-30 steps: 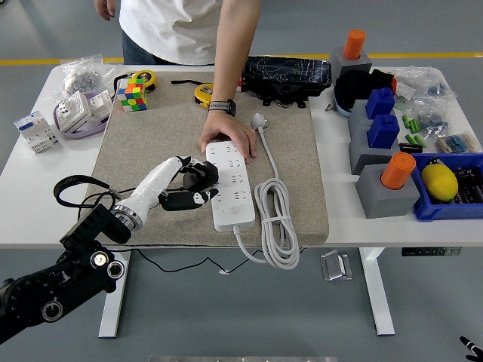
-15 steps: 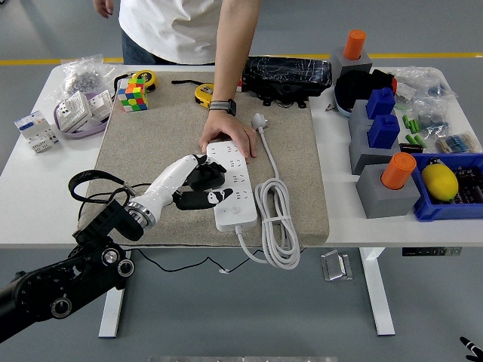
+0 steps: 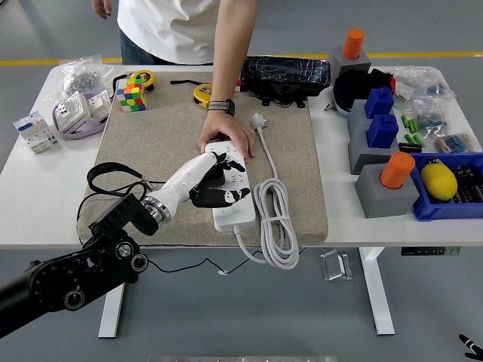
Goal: Put the plug near the board,insert it into the board,press the button,pull the plug out
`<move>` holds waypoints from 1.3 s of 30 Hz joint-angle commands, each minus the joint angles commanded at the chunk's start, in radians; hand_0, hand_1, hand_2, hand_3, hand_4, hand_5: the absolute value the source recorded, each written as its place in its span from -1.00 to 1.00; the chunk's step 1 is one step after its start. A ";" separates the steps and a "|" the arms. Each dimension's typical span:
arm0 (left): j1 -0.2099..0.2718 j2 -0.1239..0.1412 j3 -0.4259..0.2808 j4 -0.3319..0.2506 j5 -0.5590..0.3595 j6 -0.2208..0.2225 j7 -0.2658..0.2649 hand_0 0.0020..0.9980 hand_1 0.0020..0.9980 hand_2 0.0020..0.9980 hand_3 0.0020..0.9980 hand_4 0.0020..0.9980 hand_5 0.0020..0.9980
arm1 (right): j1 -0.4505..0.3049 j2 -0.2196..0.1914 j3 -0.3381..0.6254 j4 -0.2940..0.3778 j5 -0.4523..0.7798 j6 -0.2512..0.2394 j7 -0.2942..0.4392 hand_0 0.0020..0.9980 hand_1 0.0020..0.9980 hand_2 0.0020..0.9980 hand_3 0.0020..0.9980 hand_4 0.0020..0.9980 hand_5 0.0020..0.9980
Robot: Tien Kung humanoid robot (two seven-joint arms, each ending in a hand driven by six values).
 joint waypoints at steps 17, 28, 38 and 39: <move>0.121 0.075 -0.209 -0.171 -0.080 0.052 -0.082 -0.37 -0.25 0.02 0.24 0.59 -0.27 | 0.010 0.009 -0.044 -0.017 0.010 0.000 0.001 0.25 0.34 0.28 0.15 0.97 0.17; 0.187 0.107 -0.326 -0.225 -0.089 0.092 -0.126 -0.55 -0.71 -0.49 0.22 0.61 -0.27 | 0.046 0.001 -0.092 -0.029 0.020 -0.001 0.002 0.25 0.34 0.28 0.15 0.97 0.17; 0.208 0.105 -0.340 -0.224 -0.092 0.096 -0.128 -0.60 -0.76 -0.57 0.22 0.62 -0.28 | 0.048 0.002 -0.094 -0.028 0.020 -0.001 0.001 0.25 0.34 0.28 0.15 0.97 0.17; 0.208 0.105 -0.341 -0.224 -0.091 0.095 -0.127 -0.60 -0.76 -0.57 0.22 0.62 -0.28 | 0.049 0.002 -0.094 -0.028 0.020 -0.001 0.001 0.25 0.34 0.28 0.15 0.97 0.17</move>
